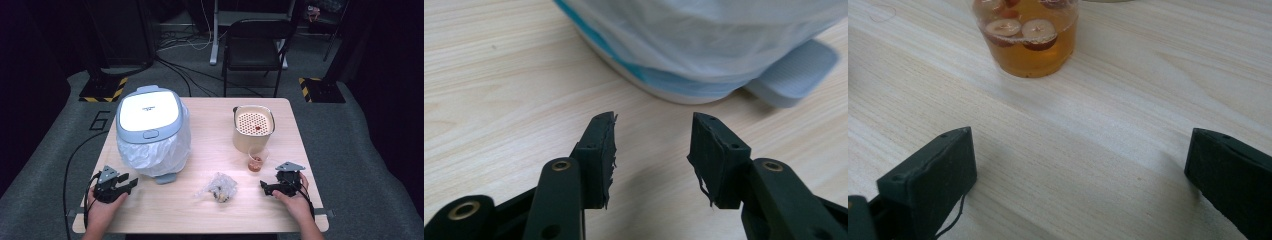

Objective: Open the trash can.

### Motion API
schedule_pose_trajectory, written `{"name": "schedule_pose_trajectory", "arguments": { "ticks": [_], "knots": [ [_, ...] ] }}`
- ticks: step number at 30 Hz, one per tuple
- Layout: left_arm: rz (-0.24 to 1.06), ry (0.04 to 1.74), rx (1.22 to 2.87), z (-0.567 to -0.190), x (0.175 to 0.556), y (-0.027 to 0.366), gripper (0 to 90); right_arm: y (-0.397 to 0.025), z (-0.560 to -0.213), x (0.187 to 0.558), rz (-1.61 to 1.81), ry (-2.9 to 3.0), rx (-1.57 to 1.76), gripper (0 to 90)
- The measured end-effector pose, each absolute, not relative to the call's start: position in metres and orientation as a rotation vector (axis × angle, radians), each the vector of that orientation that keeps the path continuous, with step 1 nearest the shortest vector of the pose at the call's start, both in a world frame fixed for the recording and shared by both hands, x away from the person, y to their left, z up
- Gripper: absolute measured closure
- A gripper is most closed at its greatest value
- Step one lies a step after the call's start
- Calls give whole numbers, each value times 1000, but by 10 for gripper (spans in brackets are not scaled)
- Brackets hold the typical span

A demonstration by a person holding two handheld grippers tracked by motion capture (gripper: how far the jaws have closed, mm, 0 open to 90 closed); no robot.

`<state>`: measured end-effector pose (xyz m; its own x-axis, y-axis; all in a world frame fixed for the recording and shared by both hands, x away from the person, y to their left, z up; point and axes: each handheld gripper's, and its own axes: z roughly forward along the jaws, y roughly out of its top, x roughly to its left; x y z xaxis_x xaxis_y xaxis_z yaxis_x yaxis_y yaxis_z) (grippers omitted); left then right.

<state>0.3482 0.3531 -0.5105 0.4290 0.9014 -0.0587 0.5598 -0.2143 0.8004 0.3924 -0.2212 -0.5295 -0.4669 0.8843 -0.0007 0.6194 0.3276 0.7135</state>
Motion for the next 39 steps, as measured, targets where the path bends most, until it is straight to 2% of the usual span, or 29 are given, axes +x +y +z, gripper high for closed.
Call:
{"name": "schedule_pose_trajectory", "arguments": {
  "ticks": [2,13,22,39],
  "knots": [
    [536,1231,1902,-508,346,352,572,-221,-530,392,926,2208,1331,0],
    [453,1198,1864,-500,338,346,598,-221,-529,392,934,2212,1329,0],
    [451,1113,1929,-495,330,330,576,-222,-529,392,932,2212,1328,0],
    [353,977,2034,-494,335,288,552,-221,-529,392,932,2211,1329,0]
  ]
}}
